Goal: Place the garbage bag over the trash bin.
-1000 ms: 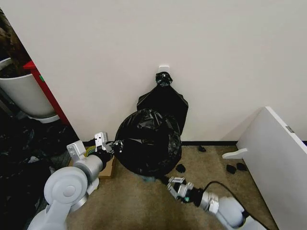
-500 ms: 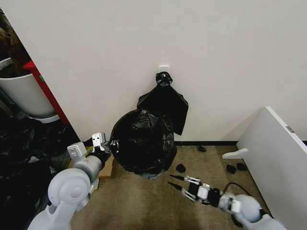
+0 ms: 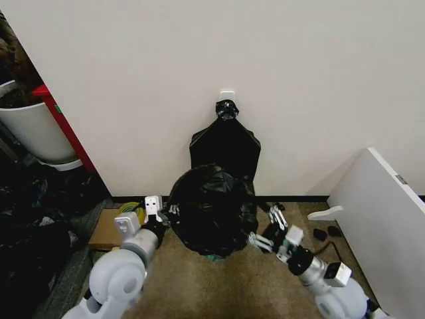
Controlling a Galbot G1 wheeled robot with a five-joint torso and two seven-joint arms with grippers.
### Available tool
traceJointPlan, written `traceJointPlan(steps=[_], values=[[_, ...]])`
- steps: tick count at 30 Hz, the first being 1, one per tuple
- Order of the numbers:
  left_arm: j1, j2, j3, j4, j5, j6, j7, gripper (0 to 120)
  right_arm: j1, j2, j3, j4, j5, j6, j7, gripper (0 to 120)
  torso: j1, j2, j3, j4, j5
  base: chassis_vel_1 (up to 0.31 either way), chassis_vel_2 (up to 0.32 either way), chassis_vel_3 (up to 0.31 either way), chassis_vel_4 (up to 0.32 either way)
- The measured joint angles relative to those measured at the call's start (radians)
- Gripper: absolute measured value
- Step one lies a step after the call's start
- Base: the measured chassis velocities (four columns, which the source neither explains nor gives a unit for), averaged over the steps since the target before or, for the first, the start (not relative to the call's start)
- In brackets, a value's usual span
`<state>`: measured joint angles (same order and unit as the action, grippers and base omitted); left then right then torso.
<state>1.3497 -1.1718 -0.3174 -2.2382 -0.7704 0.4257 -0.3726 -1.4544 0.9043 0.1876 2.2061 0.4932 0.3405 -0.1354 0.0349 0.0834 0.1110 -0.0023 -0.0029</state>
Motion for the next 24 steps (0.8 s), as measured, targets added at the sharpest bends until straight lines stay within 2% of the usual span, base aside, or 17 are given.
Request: traceJointPlan(steps=[3, 6, 7, 9, 10, 13, 14, 24], values=[[0.003, 0.001, 0.003, 0.014, 0.018, -0.036, 0.012, 1, 0.013, 0.0, -0.038, 0.058, -0.023, -0.087, 0.101, 45, 0.0, 0.0, 0.0, 0.0, 0.0003, 0.0, 0.0, 0.0, 0.0], [0.0, 0.005, 0.014, 0.043, 0.064, -0.096, 0.036, 1, 0.049, 0.013, -0.137, 0.182, 0.031, -0.387, 0.4, 30, 0.0, 0.0, 0.0, 0.0002, 0.0003, 0.0, 0.0, 0.0, 0.0], [0.0, 0.005, 0.014, 0.043, 0.064, -0.096, 0.036, 1, 0.049, 0.013, -0.137, 0.182, 0.031, -0.387, 0.4, 30, 0.0, 0.0, 0.0, 0.0002, 0.0003, 0.0, 0.0, 0.0, 0.0], [-0.013, 0.008, 0.029, 0.073, 0.117, -0.139, 0.058, 1, 0.075, 0.045, -0.185, 0.234, 0.112, -0.559, 0.557, 20, 0.0, 0.0, 0.0, -0.0004, 0.0, 0.0, 0.0, 0.0, 0.0], [-0.013, 0.008, 0.029, 0.073, 0.117, -0.139, 0.058, 1, 0.075, 0.045, -0.185, 0.234, 0.112, -0.559, 0.557, 20, 0.0, 0.0, 0.0, -0.0004, 0.0, 0.0, 0.0, 0.0, 0.0], [-0.013, 0.008, 0.043, 0.095, 0.168, -0.178, 0.073, 1, 0.142, 0.077, -0.24, 0.203, 0.099, -0.62, 0.594, 4, 0.0, 0.0, 0.0, 0.0001, 0.0002, 0.0, 0.0, 0.0, 0.0], [-0.013, 0.008, 0.044, 0.096, 0.17, -0.18, 0.074, 1, 0.15, 0.08, -0.246, 0.196, 0.094, -0.623, 0.595, 2, 0.0, 0.0, 0.0, 0.0001, 0.0002, 0.0, 0.0, 0.0, 0.0], [-0.035, 0.005, 0.072, 0.114, 0.171, -0.183, 0.074, 1, 0.375, 0.182, -0.391, 0.003, 0.025, -0.708, 0.665, 0, 0.0, 0.0, 0.0, 0.0001, 0.0003, 0.0, 0.0, 0.0, 0.0]])
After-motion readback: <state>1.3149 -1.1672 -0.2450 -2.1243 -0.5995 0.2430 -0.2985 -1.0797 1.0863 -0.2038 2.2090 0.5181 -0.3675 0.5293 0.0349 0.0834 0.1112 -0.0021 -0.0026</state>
